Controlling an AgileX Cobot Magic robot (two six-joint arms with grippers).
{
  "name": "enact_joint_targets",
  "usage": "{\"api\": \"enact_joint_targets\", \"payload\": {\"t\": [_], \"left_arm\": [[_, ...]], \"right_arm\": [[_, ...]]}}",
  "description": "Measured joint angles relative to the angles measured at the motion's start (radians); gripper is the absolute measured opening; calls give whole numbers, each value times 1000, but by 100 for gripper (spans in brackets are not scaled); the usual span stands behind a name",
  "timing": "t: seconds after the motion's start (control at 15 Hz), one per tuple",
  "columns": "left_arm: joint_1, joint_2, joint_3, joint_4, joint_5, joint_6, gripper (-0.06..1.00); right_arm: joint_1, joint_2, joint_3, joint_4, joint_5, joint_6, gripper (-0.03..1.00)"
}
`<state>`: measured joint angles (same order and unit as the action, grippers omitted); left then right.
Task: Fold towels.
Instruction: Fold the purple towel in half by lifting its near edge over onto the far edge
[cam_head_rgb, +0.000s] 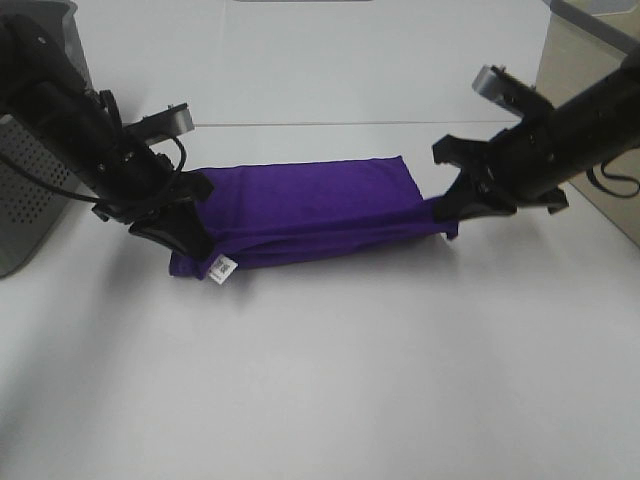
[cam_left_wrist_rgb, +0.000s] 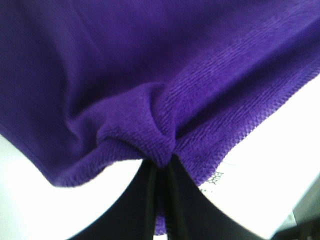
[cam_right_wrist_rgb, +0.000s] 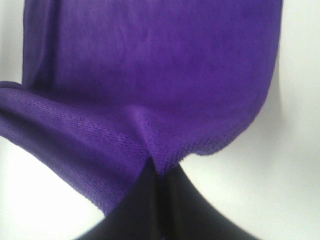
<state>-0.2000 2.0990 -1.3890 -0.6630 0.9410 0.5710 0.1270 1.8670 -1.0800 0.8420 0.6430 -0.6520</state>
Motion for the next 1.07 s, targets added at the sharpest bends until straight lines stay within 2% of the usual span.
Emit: {"api": "enact_joint_targets", "payload": {"t": [0.07,0.13,0.27,0.33,0.4,0.47,0.67,0.87,1.07], "left_arm": [[0,0,0,0,0,0,1],[0,0,-43,0,-93,-36,1],[0,1,-64,0,-197,-48,1],[0,1,-64,0,-197,-48,1],[0,3,-69,-1,-241,-49,1],[0,24,-71,1,-330,-49,1],[0,61,-72,2,-480,-49,1],[0,115,-122,3,-513,-49,1],[0,173,-186,4,-530,-49,1]], "right_arm": [[0,0,0,0,0,0,1],[0,60,-170,-66,16,48,1],[0,168,-362,-134,65,103,1],[0,168,-362,-134,65,103,1],[0,228,-471,-146,91,116,1],[0,355,-659,-152,149,123,1],[0,530,-904,-155,207,135,1],[0,627,-1029,-201,258,175,1],[0,635,-1038,-231,257,191,1]]}}
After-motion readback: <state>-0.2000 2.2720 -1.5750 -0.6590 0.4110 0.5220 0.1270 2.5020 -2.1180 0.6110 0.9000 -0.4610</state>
